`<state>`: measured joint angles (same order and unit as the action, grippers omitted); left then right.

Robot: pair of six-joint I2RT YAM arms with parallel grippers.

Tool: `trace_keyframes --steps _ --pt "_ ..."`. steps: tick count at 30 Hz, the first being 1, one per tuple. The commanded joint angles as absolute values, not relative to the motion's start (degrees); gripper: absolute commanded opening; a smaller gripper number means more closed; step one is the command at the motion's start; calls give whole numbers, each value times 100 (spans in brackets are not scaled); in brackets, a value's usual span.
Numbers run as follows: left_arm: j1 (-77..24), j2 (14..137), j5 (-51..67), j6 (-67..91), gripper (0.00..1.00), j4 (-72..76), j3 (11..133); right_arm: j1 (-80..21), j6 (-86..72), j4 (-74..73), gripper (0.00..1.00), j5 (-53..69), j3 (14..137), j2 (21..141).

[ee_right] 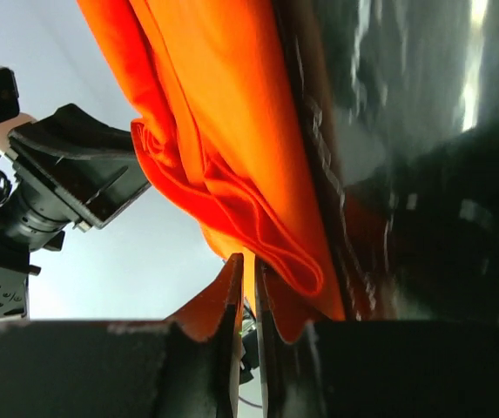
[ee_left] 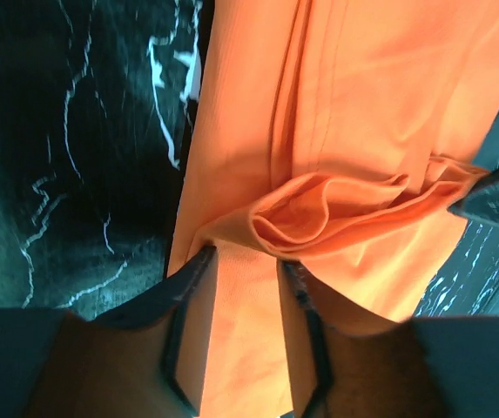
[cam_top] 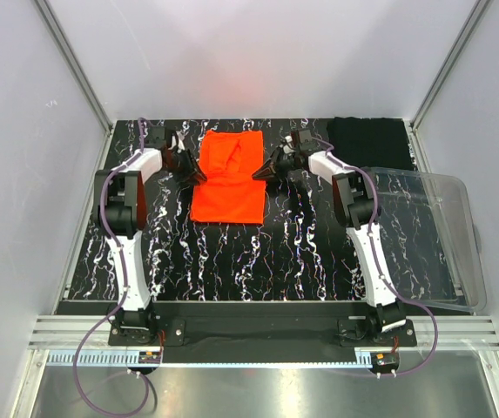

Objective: Fold and stack the t-shirts
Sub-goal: Fold the tshirt

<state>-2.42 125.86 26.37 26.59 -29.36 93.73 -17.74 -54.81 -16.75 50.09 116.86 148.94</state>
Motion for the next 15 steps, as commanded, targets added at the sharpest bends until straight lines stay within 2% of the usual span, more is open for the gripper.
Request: trace_keyframes --steps 1,3,8,15 --pt "-150 12674 2804 2689 41 -2742 9668 -1775 -5642 -1485 16 4992 12286 15169" --pt "-114 12683 2891 2672 46 -2751 9738 -1758 -5677 -1485 16 4983 12628 15414" --pt "-149 12087 3076 2672 48 -2769 9432 -1644 -5748 -1652 17 4843 13113 15680" --pt "-202 10355 3260 2751 46 -2593 7675 -1600 -5354 -2468 18 4563 13798 15461"
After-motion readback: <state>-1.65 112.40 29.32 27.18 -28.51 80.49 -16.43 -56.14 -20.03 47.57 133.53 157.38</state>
